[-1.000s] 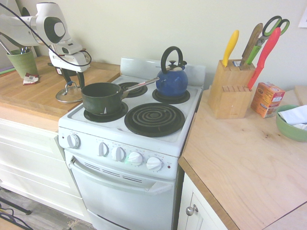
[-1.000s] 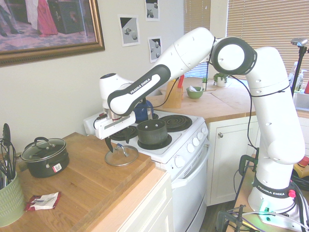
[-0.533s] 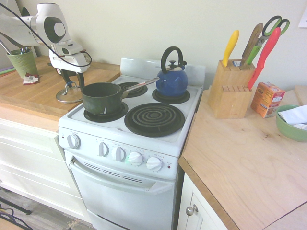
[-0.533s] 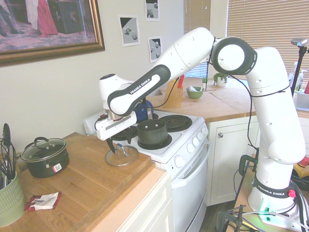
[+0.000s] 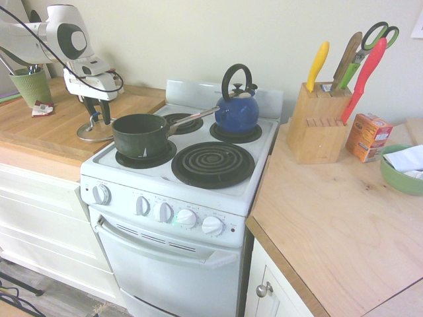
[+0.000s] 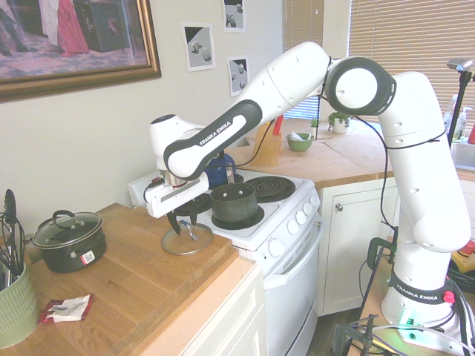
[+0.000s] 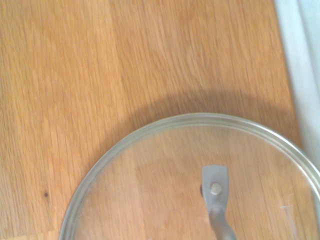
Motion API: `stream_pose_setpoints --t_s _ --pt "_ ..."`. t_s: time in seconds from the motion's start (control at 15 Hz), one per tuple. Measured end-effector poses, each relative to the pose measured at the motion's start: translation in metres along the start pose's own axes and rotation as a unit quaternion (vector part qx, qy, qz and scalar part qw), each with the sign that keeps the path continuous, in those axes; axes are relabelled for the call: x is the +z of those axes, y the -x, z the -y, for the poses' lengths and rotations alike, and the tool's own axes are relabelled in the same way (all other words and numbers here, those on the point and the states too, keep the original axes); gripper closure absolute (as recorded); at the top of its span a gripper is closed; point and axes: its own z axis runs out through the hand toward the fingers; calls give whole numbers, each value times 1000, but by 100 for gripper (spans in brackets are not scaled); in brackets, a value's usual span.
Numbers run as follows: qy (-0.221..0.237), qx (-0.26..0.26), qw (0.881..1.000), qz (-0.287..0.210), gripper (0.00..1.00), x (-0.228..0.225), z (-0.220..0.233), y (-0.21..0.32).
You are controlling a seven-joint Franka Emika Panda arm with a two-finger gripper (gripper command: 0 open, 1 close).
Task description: Cover the lid of the pot
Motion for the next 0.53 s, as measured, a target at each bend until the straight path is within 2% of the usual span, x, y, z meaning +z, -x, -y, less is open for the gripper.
stream_pose_setpoints --t_s 0.53 --pt "2 4 1000 0 100 1 -2 -1"
